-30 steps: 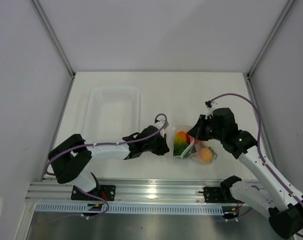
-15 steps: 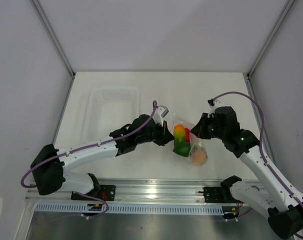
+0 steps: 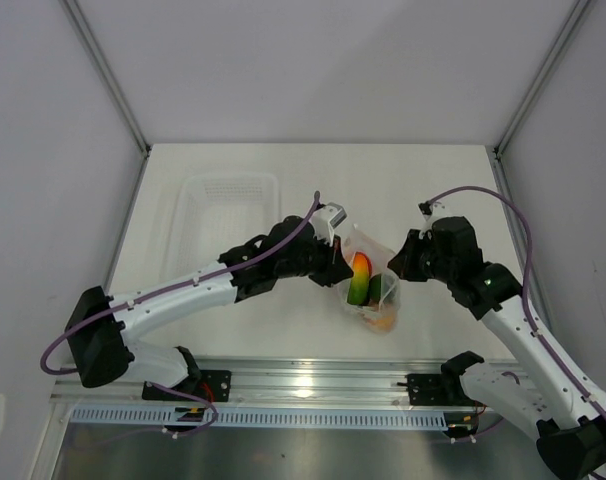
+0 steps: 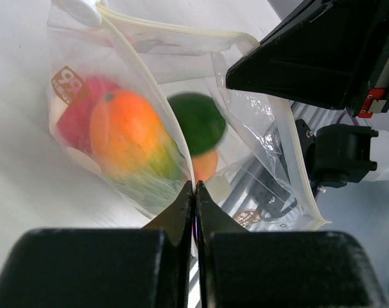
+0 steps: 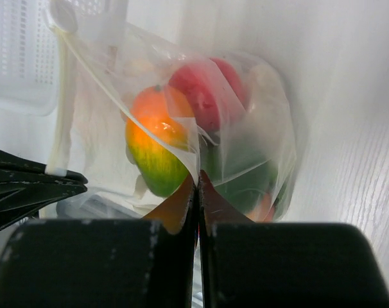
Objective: Place the food in the zip-top bag and seal the zipper
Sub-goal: Adjust the zipper food storage bag at the center of the board.
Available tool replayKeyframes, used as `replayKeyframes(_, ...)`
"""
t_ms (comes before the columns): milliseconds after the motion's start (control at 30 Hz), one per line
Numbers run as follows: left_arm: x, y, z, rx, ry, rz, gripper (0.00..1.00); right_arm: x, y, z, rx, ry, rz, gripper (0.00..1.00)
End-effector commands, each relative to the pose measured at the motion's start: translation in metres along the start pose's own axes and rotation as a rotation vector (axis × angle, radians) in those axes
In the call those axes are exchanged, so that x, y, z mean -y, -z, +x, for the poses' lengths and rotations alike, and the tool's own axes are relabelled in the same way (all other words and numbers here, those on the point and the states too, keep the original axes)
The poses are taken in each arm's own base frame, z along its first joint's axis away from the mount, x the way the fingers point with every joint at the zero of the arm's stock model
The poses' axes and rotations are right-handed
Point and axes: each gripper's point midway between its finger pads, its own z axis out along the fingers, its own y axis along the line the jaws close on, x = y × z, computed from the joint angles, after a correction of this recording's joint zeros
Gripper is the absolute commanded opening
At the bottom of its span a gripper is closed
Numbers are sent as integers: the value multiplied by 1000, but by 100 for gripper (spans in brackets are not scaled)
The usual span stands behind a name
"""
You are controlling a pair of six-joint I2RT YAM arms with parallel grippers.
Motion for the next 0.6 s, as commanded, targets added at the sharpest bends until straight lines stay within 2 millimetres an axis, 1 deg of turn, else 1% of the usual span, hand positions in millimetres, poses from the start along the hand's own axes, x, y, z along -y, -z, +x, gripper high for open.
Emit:
replayKeyframes(0,10,5,-3,-1,-24,42,0,1,-3,2,1,-1,-8,0)
replayKeyframes(33,13,7,-10,18,-33,47,0,0,-2,1,2,-1,-9,0)
replayKeyframes(100,16,12,-18,34,-52,48,1,-4,1,-5,16,7,-19,0)
replayKeyframes(133,23,17,-29,59,-61,58,1,-5,3,-7,15,6,-21,0)
replayKeyframes(167,25,18,-33,67,-70,60,1,-11,9,-14,33,9,-36,0)
replayKeyframes(200,25,20,-34,64,-72,57,1,-14,11,-16,37,9,-44,0)
replayKeyframes(233,31,24,-43,82,-75,66,0,-17,14,-19,43,7,-55,0)
replayKeyframes(300,33,25,-45,85,-77,75,1,-25,23,-26,60,5,-84,0)
replayKeyframes(433,38,28,-52,86,-77,79,1,-33,36,-28,73,-8,-116,0)
replayKeyframes(467,34,26,-52,80,-74,62,1,-36,37,-27,68,-12,-132,0)
replayKeyframes(533,32,27,-58,75,-73,48,1,-37,36,-22,56,-34,-147,0)
replayKeyframes(567,27,24,-57,60,-67,35,1,-41,35,-18,39,-42,-169,0)
